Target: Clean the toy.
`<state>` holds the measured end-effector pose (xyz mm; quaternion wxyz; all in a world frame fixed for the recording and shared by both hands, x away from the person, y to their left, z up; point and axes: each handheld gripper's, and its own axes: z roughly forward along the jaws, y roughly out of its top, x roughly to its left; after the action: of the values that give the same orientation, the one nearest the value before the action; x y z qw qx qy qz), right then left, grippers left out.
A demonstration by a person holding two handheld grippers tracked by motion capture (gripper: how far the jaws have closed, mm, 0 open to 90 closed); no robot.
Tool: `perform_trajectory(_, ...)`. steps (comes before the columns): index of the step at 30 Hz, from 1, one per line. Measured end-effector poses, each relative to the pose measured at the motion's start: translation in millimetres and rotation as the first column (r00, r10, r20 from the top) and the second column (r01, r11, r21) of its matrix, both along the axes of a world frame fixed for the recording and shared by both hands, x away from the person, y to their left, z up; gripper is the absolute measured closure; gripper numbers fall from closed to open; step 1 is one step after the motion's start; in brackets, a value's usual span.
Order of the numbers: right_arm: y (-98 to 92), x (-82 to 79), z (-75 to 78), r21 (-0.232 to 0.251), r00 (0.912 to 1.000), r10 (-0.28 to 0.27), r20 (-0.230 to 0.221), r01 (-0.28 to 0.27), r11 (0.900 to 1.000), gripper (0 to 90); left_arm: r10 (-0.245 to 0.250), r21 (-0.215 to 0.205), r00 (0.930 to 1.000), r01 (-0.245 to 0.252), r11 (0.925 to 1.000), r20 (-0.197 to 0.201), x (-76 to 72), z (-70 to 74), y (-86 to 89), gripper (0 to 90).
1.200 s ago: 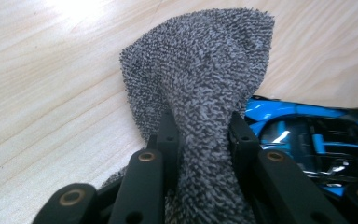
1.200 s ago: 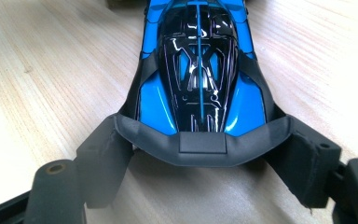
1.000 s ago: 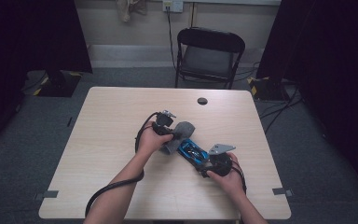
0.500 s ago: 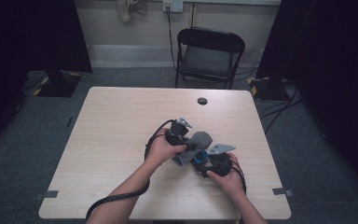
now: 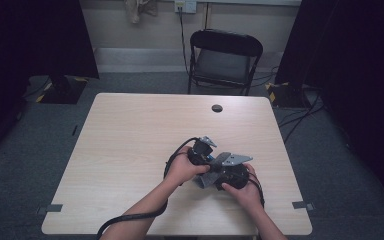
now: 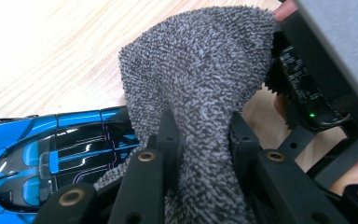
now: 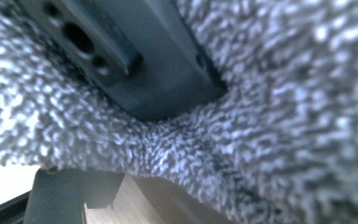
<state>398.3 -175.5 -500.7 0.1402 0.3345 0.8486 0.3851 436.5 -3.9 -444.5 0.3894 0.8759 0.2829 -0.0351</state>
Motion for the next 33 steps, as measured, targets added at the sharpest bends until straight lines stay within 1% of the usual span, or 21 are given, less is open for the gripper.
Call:
perform_trajectory(7,0.0,-0.1,0.0,-0.001,1.0,0.001,0.0,-0.001,1.0,25.3,0.0,0.002,1.0,0.0,1.0,0.005,0.2,-0.5,0.5,71.8)
perform_trajectory(8,0.0,-0.1,0.0,-0.001,1.0,0.001,0.0,-0.001,1.0,25.3,0.002,0.001,1.0,-0.002,1.0,0.005,0.1,-0.6,0.5,71.8)
perform_trajectory(11,-0.1,0.0,0.0,-0.002,1.0,0.002,0.0,-0.002,1.0,25.2,0.011,0.0,0.9997,-0.011,0.9999,0.021,0.6,-1.6,1.5,71.6)
perform_trajectory(13,0.0,0.0,0.0,-0.002,1.0,0.001,0.001,-0.001,1.0,25.2,0.019,-0.008,0.9997,-0.019,0.9998,0.017,1.1,-2.3,2.4,71.7)
perform_trajectory(15,0.0,-0.1,0.0,-0.003,1.0,0.001,0.001,-0.001,1.0,25.2,0.021,0.001,0.9996,-0.021,0.9998,0.021,2.5,-1.8,3.6,71.7)
perform_trajectory(17,0.0,0.0,0.0,-0.003,1.0,0.001,0.001,-0.001,1.0,25.2,0.026,0.001,0.9995,-0.026,0.9997,0.02,2.8,-1.5,3.7,71.7)
perform_trajectory(25,0.0,-0.1,0.0,-0.003,1.0,0.001,0.001,-0.001,1.0,25.2,0.047,0.013,0.9987,-0.047,0.9988,0.019,8.9,0.2,9.3,71.7)
perform_trajectory(28,0.0,-0.1,0.0,-0.003,1.0,0.001,0.002,-0.001,1.0,25.2,0.063,0.012,0.9979,-0.063,0.998,0.014,12.7,0.9,12.0,71.7)
perform_trajectory(33,-0.1,0.0,0.0,-0.003,1.0,0.002,0.001,-0.002,1.0,25.3,0.085,0.024,0.9961,-0.086,0.996,0.022,18.6,2.4,16.3,71.7)
